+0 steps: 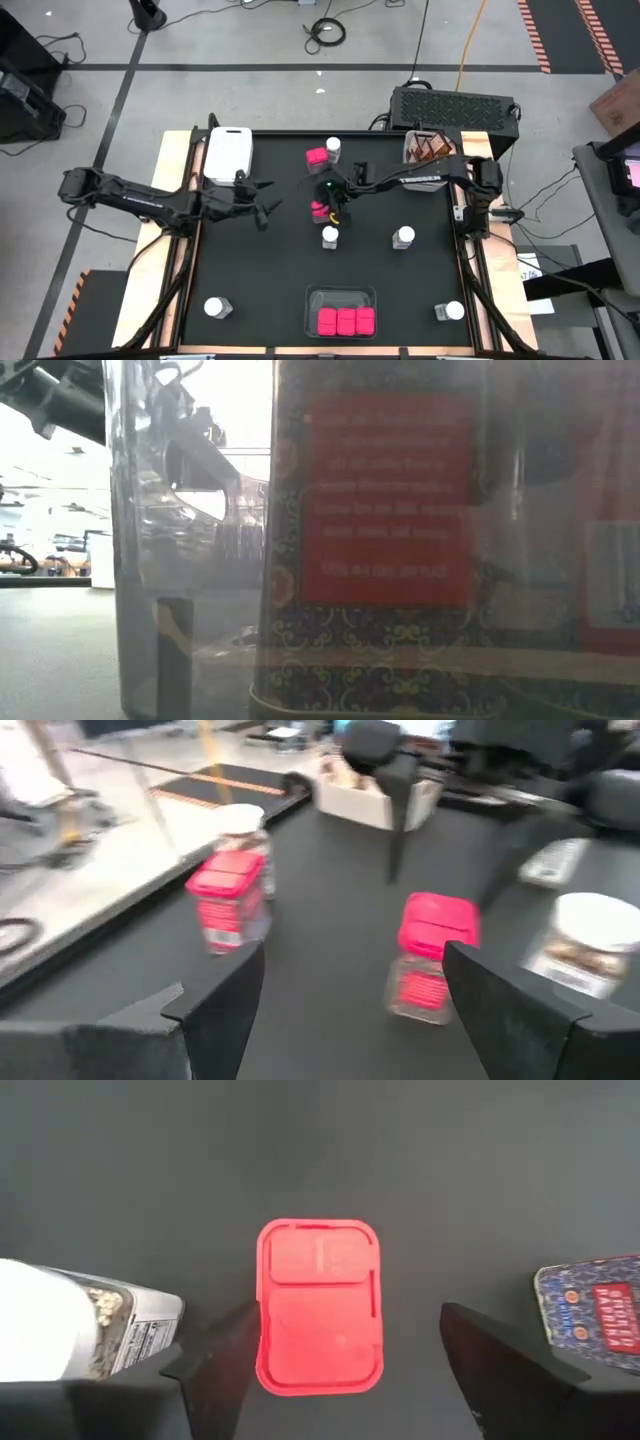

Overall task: Sort spices by type
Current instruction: Put the red seasoning can into the black bin

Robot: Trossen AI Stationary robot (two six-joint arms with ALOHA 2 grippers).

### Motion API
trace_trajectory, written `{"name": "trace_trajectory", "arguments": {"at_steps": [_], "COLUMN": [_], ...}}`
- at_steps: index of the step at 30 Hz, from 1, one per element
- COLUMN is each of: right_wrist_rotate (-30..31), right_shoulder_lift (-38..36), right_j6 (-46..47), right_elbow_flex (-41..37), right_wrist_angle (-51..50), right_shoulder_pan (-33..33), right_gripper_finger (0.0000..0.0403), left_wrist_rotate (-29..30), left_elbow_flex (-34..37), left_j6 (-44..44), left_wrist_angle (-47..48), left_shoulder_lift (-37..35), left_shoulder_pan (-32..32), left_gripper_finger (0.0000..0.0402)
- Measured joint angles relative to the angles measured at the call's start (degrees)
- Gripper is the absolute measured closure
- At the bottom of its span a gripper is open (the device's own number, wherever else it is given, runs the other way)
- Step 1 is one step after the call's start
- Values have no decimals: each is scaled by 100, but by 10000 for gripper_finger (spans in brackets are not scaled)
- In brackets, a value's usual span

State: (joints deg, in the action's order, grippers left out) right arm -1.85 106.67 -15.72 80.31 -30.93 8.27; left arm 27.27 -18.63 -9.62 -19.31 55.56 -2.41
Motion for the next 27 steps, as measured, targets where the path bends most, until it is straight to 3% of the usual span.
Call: {"name": "trace_trajectory", "arguments": {"at_steps": [8,27], "right_wrist_rotate": [-267,-275], "right_shoulder_lift": [175,584], "right_j6": [145,301], "right_elbow_flex": [-2,-9], "right_wrist_angle": [129,228], "right_shoulder_pan": [0,0], "right_gripper_finger": [88,91], "left_wrist_rotate": [57,-175], "left_elbow_flex": [-9,-11], "left_j6": [217,243], "left_wrist_angle": [-24,15], "left_shoulder_lift": [306,489], "left_shoulder_pan": [187,255], "left_gripper_finger": [91,91]}}
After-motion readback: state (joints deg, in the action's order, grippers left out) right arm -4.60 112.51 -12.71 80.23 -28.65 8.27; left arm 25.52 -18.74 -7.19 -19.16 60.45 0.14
